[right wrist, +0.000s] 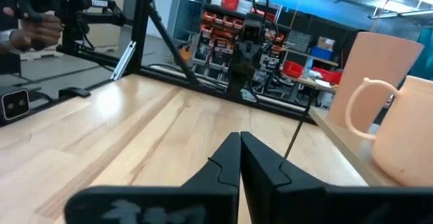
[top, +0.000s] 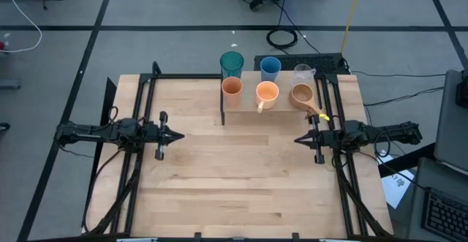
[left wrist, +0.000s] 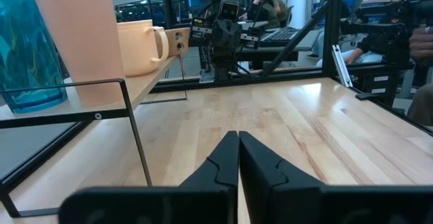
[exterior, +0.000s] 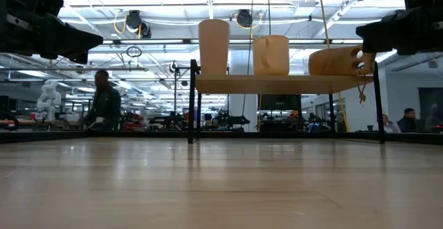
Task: Stack small to large cups/mugs on shelf
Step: Return to Home Position
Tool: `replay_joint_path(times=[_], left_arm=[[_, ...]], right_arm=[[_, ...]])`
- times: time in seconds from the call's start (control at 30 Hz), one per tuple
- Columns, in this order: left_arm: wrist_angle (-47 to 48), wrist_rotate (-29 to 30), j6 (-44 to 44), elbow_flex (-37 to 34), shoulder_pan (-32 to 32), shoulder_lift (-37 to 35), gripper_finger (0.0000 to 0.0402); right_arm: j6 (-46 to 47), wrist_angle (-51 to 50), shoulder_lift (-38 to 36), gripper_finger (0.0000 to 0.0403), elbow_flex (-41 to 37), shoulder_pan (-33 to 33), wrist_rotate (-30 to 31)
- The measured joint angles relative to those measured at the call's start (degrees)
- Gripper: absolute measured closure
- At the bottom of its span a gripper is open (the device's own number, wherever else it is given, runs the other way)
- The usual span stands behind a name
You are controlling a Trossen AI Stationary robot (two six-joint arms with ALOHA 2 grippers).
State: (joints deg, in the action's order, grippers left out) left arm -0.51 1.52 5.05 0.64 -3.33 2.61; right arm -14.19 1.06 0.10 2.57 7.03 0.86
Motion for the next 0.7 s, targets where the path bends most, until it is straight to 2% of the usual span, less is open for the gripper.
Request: replay_joint_path(times=[0.33, 0.7], left_arm=[[0.02, 0.02, 0.78, -0.02, 0.00, 0.00, 0.0399], [-0.02, 0.02, 0.27, -0.02, 0.00, 0.00, 0.0376]], right_arm=[[-0.33, -0.41, 0.02, 0.0403, 0.00, 0.02, 1.81], [-0.02, 2.57, 0.09, 0.0403, 0.00, 0.02, 2.25]])
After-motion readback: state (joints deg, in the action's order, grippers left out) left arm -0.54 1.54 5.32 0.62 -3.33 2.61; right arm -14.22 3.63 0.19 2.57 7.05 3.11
